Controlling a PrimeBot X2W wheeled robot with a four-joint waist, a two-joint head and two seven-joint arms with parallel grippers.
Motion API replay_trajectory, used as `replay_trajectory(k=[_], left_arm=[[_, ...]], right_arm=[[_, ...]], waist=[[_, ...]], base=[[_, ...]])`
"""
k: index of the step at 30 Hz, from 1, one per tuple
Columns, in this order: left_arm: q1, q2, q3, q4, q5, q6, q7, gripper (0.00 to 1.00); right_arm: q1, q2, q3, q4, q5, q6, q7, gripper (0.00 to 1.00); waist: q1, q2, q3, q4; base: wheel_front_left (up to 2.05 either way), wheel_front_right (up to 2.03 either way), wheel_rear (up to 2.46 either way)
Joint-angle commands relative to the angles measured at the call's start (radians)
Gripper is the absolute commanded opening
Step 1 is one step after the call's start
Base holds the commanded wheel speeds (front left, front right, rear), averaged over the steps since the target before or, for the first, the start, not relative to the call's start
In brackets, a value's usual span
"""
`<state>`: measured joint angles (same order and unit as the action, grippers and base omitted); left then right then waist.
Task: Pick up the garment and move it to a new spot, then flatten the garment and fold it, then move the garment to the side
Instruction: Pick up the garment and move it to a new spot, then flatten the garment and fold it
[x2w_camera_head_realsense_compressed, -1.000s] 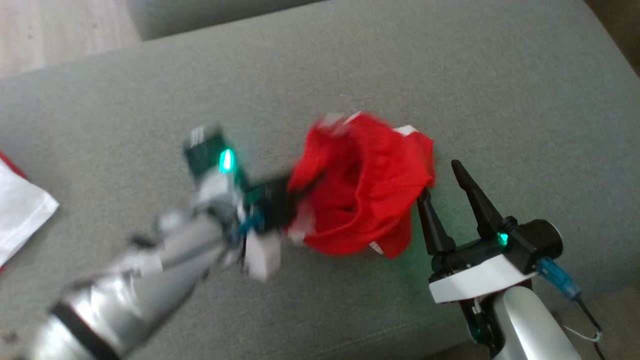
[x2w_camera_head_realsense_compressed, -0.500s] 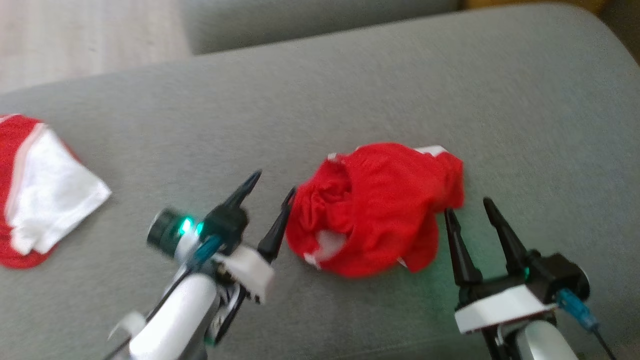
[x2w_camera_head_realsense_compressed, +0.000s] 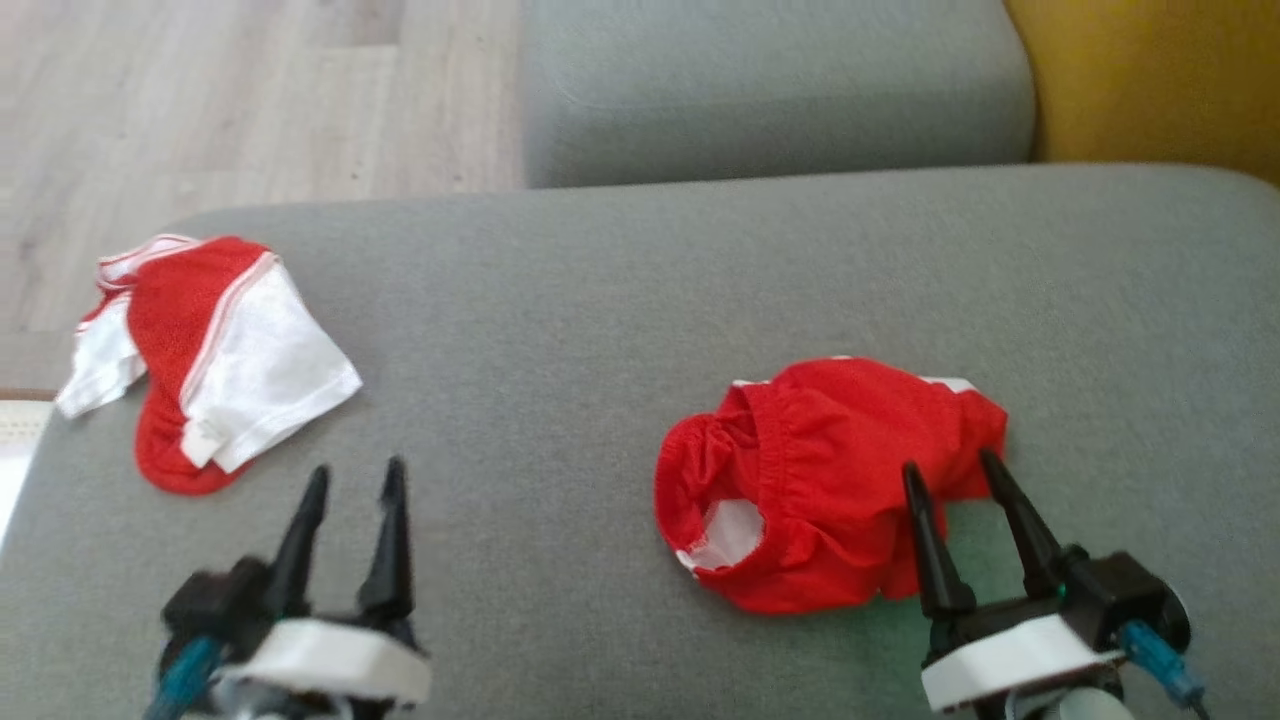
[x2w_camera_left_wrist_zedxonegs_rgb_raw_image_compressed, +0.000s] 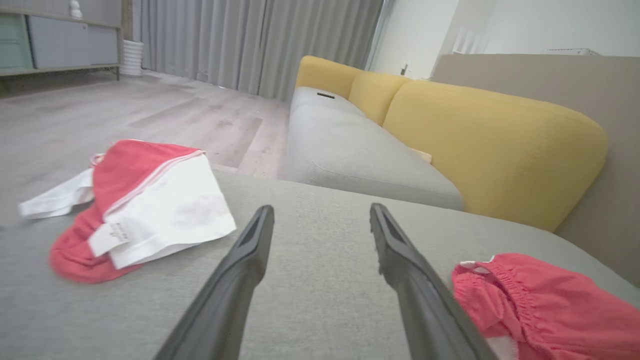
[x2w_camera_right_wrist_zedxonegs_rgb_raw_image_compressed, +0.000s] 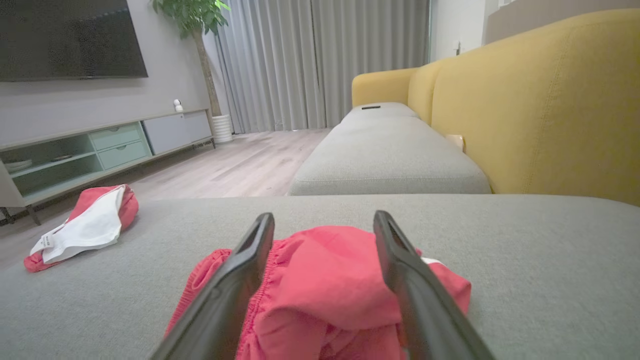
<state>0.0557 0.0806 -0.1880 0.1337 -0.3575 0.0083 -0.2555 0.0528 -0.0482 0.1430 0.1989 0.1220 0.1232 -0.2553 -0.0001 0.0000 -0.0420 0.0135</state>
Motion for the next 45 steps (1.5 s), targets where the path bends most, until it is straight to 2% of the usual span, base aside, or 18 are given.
replay_trajectory(k=[1,5,9,14,19,45], left_arm=[[-0.02,-0.007,0.066,-0.061,0.04,-0.015,-0.006,1.0],[0.056,-0.025,0.129,-0.12,0.1,-0.028,-0.006,1.0],[0.116,-0.03,0.152,-0.17,0.134,0.001,-0.006,1.0],[0.198,-0.03,0.114,-0.169,0.234,0.034,-0.006,1.0],[0.239,-0.03,0.097,-0.138,0.245,0.074,-0.006,1.0],[0.228,-0.03,0.057,-0.116,0.277,0.103,-0.006,1.0]], right_arm=[[-0.018,-0.002,0.018,-0.031,0.005,0.008,-0.006,1.0],[0.001,-0.002,0.013,-0.028,0.004,0.008,-0.006,1.0],[0.02,-0.002,0.008,-0.024,0.007,0.008,-0.006,1.0],[0.049,-0.002,0.012,-0.017,0.011,0.008,-0.006,1.0],[0.069,-0.002,0.019,-0.011,0.012,0.008,-0.006,1.0],[0.08,-0.002,0.01,-0.002,0.009,0.008,-0.006,1.0]], waist=[[0.0001,0.0,-0.019,0.02],[0.0001,0.0,-0.035,0.034],[0.0001,0.0,-0.053,0.038],[0.0001,0.0,-0.08,0.033],[0.0001,0.0,-0.099,0.025],[0.0001,0.0,-0.108,0.023]], base=[[0.0,0.0,0.0],[0.0,0.0,0.0],[0.0,0.0,0.0],[0.0,0.0,0.0],[0.0,0.0,0.0],[0.0,0.0,0.0]])
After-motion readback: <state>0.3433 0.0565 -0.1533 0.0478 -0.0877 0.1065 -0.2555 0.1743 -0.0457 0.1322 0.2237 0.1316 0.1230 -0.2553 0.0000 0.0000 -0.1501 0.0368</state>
